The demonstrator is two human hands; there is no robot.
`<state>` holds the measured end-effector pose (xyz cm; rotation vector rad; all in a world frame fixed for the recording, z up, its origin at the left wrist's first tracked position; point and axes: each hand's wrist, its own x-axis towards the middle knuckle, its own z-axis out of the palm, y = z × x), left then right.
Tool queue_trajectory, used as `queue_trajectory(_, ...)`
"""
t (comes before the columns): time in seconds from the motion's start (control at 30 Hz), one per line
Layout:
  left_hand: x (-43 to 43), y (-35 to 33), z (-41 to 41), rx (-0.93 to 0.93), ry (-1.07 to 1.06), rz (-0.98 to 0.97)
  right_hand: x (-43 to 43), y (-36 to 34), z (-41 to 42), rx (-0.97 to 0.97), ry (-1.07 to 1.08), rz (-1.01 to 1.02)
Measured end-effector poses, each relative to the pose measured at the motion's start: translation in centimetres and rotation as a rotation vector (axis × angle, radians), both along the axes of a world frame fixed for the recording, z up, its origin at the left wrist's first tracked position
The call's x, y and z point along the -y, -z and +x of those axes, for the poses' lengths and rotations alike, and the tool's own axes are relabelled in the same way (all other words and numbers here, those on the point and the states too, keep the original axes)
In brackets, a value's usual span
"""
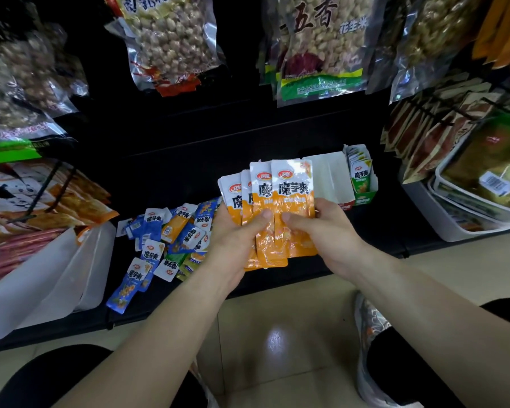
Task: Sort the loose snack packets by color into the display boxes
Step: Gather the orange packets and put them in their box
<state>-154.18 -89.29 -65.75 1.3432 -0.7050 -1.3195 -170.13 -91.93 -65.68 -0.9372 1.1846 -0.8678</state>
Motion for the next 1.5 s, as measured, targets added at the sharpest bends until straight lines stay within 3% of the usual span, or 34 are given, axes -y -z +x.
queue_trajectory(0.23,0.6,-0.5,-1.9,-0.111,0.040,0.057,0.1,0.1,-2.1,0.047,0.149,-0.031)
queue_trajectory(0.43,1.4,0.4,-3.2,-0.125,0.076,0.105,0.6,1.6,-2.6,0.061,0.065,0.016)
queue_trajectory(0.73,4.2,8.5,-3.2,0.013,-0.059,0.216,2.3,8.6,1.1,-0.208,-0.029,-0.024)
queue_trajectory(1.03,8.8,15.9,-0.8,0.313,0.166,0.336,6.8,16.3,-0.3,-0.265,-0.099,-0.019)
queue_trajectory(1.27,20.3,16.6,-2.7,0.423,0.091,0.167,13.8,20.8,-4.2,-0.401,0.093,0.074)
queue_trajectory(1.5,28.9,18.1,-6.0,0.489,0.103,0.055,17.7,22.5,-5.6,-0.469,0.020,-0.051)
